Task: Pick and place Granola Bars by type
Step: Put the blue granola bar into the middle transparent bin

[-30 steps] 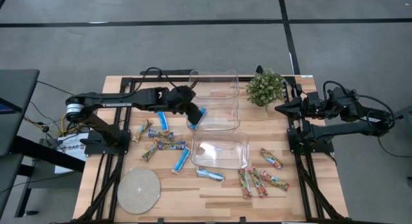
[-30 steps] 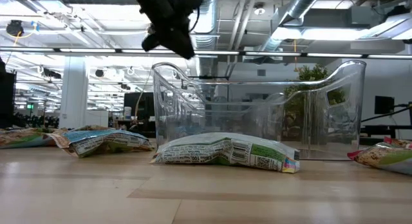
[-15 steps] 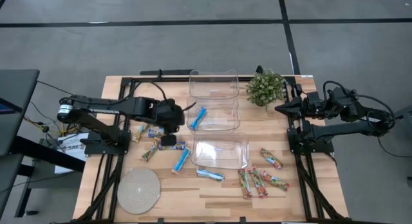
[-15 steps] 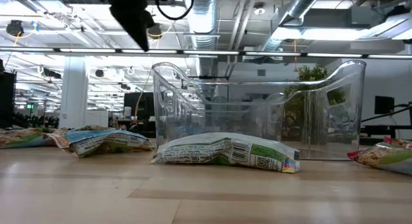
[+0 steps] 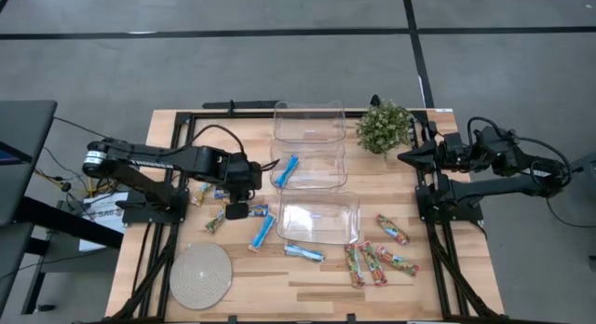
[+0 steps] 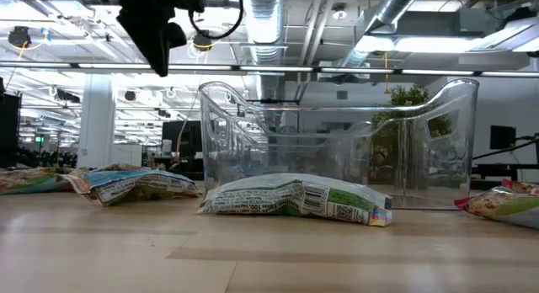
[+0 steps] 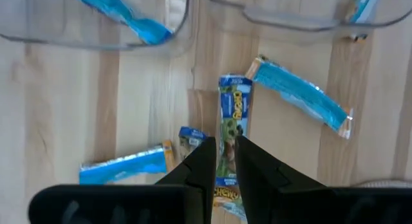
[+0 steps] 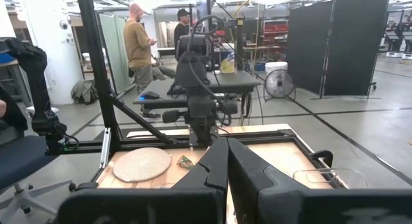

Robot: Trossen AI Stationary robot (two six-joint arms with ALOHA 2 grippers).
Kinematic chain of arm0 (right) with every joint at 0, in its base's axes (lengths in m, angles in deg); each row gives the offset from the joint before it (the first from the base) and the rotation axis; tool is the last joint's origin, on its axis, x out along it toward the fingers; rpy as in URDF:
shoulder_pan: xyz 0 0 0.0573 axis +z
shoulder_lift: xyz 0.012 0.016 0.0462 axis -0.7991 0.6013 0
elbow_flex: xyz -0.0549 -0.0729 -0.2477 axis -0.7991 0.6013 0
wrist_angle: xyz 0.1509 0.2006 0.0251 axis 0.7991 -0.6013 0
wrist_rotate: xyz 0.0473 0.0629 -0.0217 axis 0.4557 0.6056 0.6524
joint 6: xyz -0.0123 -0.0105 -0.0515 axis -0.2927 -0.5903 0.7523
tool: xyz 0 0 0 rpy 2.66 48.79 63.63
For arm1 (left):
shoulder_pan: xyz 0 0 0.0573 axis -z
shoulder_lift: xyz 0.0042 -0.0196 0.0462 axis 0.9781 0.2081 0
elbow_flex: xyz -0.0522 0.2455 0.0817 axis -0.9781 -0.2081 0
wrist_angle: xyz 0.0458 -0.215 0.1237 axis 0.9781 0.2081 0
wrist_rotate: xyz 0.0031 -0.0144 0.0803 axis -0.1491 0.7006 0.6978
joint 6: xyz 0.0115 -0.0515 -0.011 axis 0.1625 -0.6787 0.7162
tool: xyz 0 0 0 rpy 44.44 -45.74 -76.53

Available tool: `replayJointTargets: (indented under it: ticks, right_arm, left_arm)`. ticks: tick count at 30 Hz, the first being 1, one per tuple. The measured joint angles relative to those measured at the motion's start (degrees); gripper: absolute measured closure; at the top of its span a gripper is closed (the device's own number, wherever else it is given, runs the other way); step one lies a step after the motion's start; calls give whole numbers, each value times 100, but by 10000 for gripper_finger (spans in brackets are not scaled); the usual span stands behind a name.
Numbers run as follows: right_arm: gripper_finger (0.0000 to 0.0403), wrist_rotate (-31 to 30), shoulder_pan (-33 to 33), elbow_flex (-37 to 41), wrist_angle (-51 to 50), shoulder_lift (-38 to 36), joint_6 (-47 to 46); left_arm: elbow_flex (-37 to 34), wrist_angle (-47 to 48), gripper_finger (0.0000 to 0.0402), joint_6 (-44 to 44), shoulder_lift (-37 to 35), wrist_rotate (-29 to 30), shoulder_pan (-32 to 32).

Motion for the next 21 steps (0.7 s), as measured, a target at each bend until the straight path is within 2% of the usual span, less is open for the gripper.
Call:
replayJointTargets:
  ticks: [10, 21]
  right_arm:
    - [403, 0, 0, 0, 0, 0, 2]
    - [403, -1, 1, 0, 1, -2, 0]
  left_arm:
    - [-798, -344, 337, -77, 2, -4, 193]
    - [-1646, -1415, 266, 35, 5, -150, 462]
